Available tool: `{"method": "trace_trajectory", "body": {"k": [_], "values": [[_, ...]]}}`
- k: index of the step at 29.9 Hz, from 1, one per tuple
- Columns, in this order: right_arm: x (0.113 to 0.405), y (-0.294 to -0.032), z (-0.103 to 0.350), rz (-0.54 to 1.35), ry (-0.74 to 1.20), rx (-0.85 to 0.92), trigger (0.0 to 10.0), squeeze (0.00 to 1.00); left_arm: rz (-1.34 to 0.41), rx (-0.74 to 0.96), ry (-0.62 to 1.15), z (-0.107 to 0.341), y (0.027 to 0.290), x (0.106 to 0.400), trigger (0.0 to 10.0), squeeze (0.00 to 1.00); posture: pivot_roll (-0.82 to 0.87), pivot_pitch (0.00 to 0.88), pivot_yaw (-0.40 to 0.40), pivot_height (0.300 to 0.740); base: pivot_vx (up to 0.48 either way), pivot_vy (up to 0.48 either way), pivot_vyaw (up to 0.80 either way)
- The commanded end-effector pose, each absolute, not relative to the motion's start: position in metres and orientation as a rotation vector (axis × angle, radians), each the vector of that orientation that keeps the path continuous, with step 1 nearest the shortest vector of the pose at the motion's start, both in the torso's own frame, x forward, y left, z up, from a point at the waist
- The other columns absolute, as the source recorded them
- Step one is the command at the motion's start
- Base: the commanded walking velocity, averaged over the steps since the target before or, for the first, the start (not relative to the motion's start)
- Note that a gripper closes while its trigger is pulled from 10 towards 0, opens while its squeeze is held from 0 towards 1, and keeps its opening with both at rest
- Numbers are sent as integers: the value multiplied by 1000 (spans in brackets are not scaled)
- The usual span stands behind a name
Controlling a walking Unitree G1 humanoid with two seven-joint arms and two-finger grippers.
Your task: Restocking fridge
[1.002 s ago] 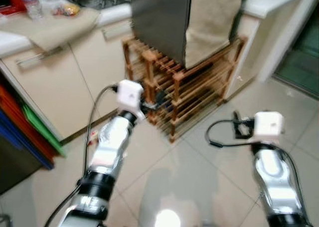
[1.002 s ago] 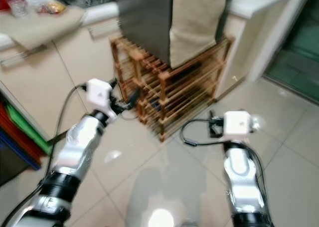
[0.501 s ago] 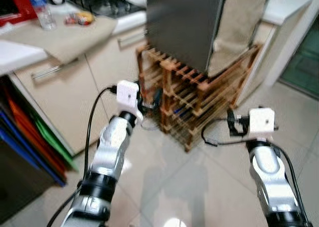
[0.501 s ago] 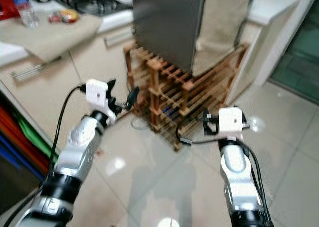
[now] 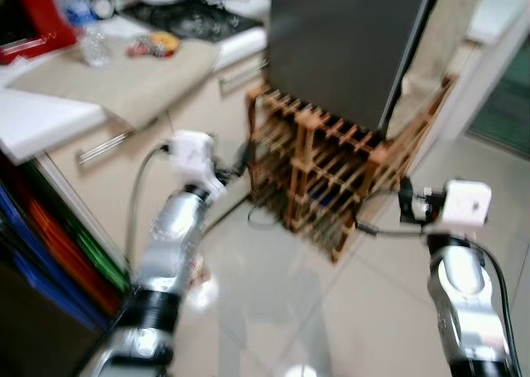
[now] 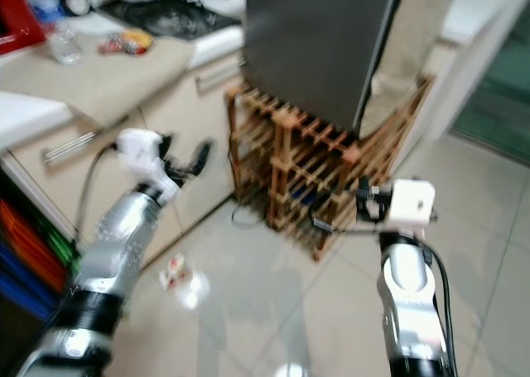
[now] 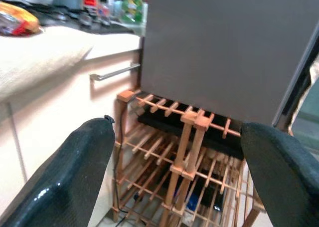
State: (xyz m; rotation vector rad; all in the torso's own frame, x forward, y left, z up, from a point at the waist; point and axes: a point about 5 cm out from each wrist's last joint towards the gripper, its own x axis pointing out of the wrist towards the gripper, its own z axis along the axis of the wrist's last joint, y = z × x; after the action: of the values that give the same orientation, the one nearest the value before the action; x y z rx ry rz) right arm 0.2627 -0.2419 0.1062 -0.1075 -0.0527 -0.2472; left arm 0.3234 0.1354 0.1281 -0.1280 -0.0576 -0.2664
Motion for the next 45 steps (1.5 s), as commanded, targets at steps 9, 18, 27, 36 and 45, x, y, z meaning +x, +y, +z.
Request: {"method": "trace_trajectory", "body": {"k": [9,18,27,36,45], "values": [[265,-238,108,-252,-63,-68,10000,0,-404,-119,-80,138,101,325,10000,0,-107,0,41,740,358,0,-280],[274,-240,113,-235,-66,-86,10000,0,-440,-87,-85,135,97,321,10000,0,-109,0,9,740,460,0,-615],[273,-238,114,-242,-69,-90,10000,0,-496,-104,-101,138,87,319,10000,0,-130,0,30,740,461,0,-617],[271,-237,113,-241,-66,-106,10000,0,-489,-101,-89,137,86,321,10000,0,-137,0,40,740,102,0,-601],[273,-232,112,-216,-63,-127,10000,0,-475,-106,-168,147,88,322,10000,0,-141,0,42,740,68,-115,0]]}}
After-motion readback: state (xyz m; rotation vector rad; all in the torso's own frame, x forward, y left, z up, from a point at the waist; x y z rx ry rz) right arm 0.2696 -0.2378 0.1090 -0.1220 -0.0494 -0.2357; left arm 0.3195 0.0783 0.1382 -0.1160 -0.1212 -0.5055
